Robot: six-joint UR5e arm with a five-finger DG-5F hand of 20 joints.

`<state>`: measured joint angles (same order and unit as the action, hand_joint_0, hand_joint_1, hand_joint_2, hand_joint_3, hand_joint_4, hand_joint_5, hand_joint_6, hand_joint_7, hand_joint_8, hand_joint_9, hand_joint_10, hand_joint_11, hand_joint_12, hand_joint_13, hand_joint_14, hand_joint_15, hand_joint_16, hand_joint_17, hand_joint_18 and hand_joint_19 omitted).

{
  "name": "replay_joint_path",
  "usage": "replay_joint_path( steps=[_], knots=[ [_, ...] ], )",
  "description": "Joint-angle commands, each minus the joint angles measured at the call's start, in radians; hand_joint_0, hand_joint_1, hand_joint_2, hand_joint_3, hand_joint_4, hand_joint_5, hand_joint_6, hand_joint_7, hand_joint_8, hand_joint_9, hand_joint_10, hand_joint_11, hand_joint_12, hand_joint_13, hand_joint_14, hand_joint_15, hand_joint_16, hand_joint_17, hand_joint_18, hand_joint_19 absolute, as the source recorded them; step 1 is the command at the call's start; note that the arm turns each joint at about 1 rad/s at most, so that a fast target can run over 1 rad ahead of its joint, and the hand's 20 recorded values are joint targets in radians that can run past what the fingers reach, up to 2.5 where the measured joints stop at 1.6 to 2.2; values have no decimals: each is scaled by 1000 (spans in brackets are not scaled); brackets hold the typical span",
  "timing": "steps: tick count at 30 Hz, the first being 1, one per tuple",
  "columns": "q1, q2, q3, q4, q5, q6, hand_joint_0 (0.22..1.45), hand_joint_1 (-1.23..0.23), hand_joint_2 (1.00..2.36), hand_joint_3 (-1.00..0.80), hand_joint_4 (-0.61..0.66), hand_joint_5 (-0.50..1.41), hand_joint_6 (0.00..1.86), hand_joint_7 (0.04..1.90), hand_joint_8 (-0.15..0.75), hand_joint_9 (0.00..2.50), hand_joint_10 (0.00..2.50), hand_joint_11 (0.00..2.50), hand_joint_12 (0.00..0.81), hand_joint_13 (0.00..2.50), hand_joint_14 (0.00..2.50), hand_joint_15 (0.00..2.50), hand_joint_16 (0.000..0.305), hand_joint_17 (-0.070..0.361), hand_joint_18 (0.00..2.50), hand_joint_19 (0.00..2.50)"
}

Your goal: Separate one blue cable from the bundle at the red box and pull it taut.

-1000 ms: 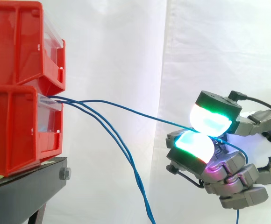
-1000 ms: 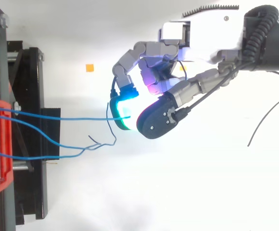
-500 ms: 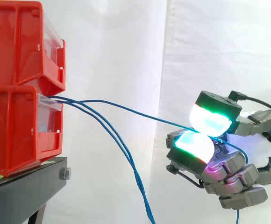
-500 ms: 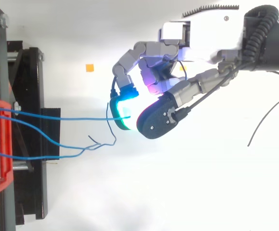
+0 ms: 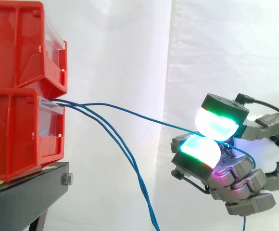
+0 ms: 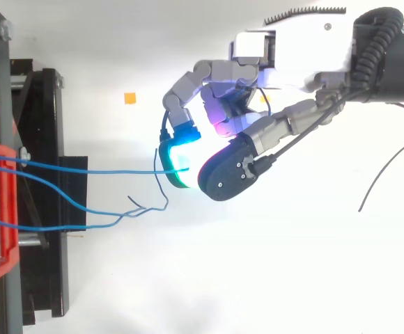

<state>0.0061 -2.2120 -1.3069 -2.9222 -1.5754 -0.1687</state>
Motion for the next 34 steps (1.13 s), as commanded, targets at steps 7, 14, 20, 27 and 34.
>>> replay_joint_path(
  steps=[7,14,20,27,34],
  knots=[
    [0,0,0,0,0,0,831,-779,1002,-487,-351,-199,930,1380,296,480,2500,1424,346,632,2500,1350,36,81,1047,1689],
    [0,0,0,0,0,0,830,-781,1001,-485,-343,-199,930,1376,297,482,2500,1441,349,634,2500,1350,35,80,1046,1702],
    [0,0,0,0,0,0,829,-782,1000,-484,-342,-197,929,1378,297,481,2500,1424,349,634,2500,1351,36,81,1044,1700],
    [0,0,0,0,0,0,828,-782,1001,-484,-342,-197,929,1380,296,482,2500,1440,349,634,2500,1348,36,81,1046,1695],
    [0,0,0,2,0,0,828,-784,1001,-480,-339,-197,929,1378,299,483,2500,1438,348,635,2500,1342,36,81,1042,1705]
  ],
)
